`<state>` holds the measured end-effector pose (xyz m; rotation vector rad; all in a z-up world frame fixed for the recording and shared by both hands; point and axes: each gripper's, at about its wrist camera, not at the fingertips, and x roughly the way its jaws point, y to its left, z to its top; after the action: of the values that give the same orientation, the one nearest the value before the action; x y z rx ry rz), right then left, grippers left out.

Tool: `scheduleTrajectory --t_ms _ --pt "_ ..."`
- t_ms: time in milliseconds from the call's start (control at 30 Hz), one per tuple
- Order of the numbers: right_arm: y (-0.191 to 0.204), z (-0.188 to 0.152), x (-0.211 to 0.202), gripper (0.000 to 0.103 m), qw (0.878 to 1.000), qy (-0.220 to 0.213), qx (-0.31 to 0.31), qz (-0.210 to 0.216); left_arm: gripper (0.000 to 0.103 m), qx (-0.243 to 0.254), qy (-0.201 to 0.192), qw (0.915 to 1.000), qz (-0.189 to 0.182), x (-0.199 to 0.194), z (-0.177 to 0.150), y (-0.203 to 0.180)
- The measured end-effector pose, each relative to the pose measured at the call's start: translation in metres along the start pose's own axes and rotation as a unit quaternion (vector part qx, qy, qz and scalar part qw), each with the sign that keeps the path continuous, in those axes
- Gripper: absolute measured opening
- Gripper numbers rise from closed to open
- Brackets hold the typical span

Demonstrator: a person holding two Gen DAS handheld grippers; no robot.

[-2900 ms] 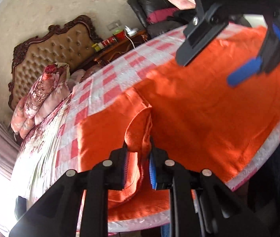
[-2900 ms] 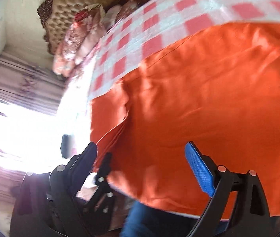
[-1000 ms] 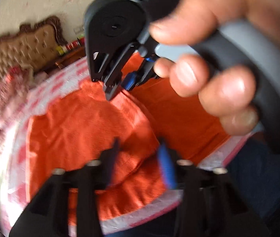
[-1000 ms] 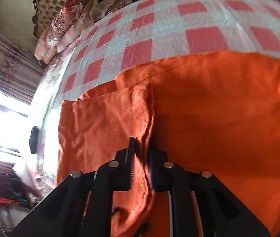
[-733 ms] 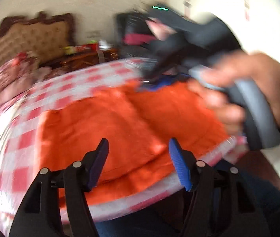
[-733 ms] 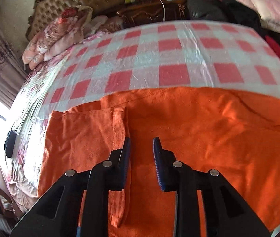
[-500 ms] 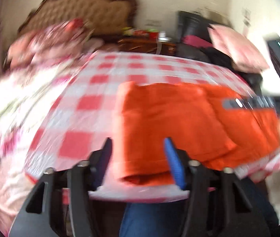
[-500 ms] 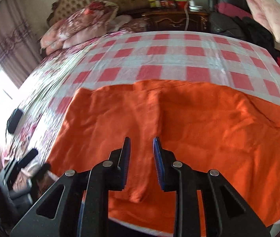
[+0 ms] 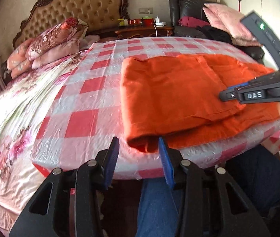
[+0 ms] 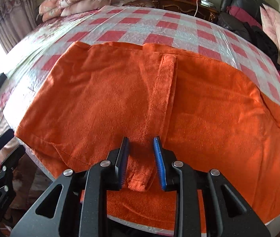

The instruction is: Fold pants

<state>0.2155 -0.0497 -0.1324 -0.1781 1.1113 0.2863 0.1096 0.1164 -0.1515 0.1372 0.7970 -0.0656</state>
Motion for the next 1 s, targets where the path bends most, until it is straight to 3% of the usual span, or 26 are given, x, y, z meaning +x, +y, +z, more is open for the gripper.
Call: scheduleTrajectory --t_ms 100,167,233,300,400,467,567,633,700,767,833,1000 --pt "0.002 -0.001 0.000 0.028 1.000 -0.001 -0.011 -0.009 0.042 -0.023 0.009 0.9993 0.027 0.009 0.000 0.008" --pt "0.002 -0.001 0.000 0.029 1.000 0.001 -0.011 -0.013 0.046 -0.033 0.018 0.9986 0.036 0.011 -0.002 0.017" --pt "-0.002 0.000 0.002 0.031 1.000 0.008 -0.004 -0.010 0.060 -0.030 0.023 0.9977 0.055 0.012 -0.004 0.023" --pt "-0.003 0.001 0.002 0.031 1.000 0.010 -0.007 -0.009 0.060 -0.037 0.029 0.9976 0.051 0.012 -0.006 0.027" --pt "-0.003 0.000 0.002 0.042 1.000 0.009 -0.008 -0.026 0.060 -0.014 0.022 0.9983 0.053 0.005 -0.008 0.022" --pt "-0.008 0.000 0.003 0.044 1.000 0.011 0.002 -0.016 0.059 0.032 -0.001 0.9976 0.061 -0.010 -0.012 0.016" --pt "-0.010 0.000 0.004 0.044 1.000 0.009 0.001 -0.010 0.046 0.050 -0.031 0.9954 0.076 -0.028 -0.006 0.018" --pt "-0.010 0.000 0.003 0.045 1.000 0.007 0.002 -0.012 0.020 0.012 -0.047 0.9966 0.066 -0.029 0.018 0.029" --pt "-0.009 -0.001 0.003 0.046 1.000 0.004 0.001 -0.013 0.009 -0.045 -0.039 0.9980 0.021 -0.013 0.049 0.041" --pt "-0.008 -0.002 0.003 0.046 1.000 0.002 -0.003 -0.016 0.009 -0.063 -0.027 0.9976 -0.012 0.011 0.077 0.042" --pt "-0.008 -0.003 0.003 0.047 1.000 0.001 -0.006 -0.018 0.008 -0.032 -0.027 0.9991 -0.005 0.037 0.098 0.033" --pt "-0.006 -0.003 0.002 0.047 1.000 -0.003 -0.011 -0.022 0.008 -0.017 0.036 0.9976 -0.057 0.110 0.132 0.032"
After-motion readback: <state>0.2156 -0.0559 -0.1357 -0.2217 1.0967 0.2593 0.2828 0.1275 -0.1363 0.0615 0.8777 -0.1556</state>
